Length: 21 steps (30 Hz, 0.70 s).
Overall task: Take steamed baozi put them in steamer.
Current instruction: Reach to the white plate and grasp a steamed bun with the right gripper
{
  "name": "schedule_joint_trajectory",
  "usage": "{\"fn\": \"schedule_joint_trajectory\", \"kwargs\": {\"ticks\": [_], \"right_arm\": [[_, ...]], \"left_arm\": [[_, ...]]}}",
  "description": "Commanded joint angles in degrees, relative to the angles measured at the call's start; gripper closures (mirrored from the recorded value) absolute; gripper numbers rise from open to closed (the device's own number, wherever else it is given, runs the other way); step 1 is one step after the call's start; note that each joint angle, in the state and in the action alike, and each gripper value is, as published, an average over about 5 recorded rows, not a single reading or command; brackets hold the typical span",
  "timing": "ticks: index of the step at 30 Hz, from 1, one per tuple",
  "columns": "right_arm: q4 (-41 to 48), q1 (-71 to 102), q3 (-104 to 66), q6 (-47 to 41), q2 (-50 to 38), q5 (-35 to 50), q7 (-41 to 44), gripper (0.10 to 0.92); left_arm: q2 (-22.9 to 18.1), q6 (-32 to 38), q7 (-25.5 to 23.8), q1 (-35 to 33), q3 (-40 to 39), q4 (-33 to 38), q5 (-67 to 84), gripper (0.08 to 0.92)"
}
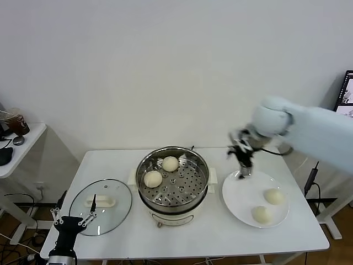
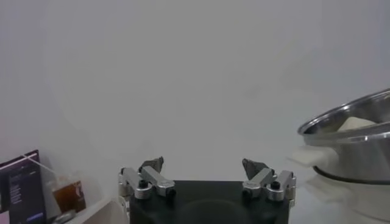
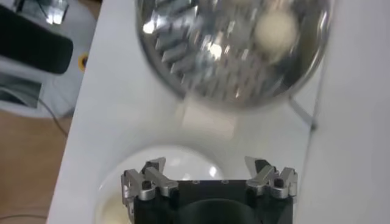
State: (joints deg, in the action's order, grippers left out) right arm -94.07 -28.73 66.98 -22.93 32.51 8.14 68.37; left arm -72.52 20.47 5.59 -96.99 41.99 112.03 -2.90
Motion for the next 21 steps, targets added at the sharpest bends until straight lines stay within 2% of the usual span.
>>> {"fn": "schedule_joint_trajectory", "kwargs": {"ticks": [1, 9, 21], "right_arm": [[-2.27, 25.07, -16.36, 6.20, -16.51, -11.88, 0.48, 0.203], [1.72, 42.18, -28.97, 6.66, -13.46, -15.56, -1.94, 0.203], [8.37, 45.22, -30.71, 7.62, -6.82, -17.70, -3.44, 0.203]], "left_arm": [[-0.50, -0.36, -0.04, -0.46, -0.27, 0.72, -0.63, 0.177], [-0.92, -0.44, -0.02, -2.06, 1.38, 1.59, -0.58, 0.177], [-2.08, -0.05, 0.18, -3.63, 2.45, 2.32, -0.77, 0.177]]}}
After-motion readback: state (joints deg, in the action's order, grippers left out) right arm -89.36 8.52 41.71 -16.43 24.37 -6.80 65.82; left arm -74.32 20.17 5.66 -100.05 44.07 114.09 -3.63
